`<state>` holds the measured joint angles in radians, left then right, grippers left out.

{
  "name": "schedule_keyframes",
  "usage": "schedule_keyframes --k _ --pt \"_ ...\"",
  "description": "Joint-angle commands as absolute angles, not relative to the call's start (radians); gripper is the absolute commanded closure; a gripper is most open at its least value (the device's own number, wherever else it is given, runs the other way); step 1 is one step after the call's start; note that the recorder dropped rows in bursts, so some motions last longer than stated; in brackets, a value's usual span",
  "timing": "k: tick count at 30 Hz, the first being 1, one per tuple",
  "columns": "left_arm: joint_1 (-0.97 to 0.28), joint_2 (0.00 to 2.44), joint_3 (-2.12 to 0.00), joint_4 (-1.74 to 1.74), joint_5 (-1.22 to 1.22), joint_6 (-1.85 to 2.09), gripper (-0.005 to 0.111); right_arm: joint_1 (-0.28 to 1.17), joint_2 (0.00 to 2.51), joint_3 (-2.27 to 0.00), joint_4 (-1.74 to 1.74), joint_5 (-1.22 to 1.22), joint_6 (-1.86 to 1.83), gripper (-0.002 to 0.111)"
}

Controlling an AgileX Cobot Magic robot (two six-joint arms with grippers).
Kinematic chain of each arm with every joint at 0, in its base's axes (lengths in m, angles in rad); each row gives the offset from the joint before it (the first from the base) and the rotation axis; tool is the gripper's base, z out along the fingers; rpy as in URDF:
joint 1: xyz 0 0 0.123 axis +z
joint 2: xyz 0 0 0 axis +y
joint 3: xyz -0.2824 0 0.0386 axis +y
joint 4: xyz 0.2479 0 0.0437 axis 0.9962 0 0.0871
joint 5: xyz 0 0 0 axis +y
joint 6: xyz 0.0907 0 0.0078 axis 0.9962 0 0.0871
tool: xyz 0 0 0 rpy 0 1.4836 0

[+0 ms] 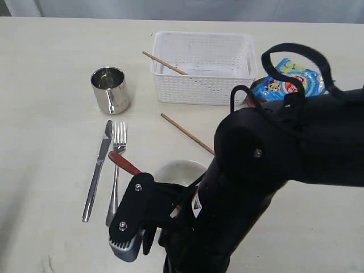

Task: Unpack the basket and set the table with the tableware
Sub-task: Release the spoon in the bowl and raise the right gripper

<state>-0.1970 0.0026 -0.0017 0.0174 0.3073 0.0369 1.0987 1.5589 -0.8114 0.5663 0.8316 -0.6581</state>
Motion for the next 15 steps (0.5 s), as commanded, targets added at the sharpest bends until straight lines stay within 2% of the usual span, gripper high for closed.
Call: schedule_keyframes --k 1,15 --pt "-0.197 0.000 0.000 0.021 0.299 0.033 0.107 1.100 1.596 -0.809 0.580 0.813 -0.674 0.109" --pt "-0.197 0.000 0.000 0.021 0.299 0.033 0.107 1.100 1.667 -0.812 0.498 0.696 -0.616 0.109"
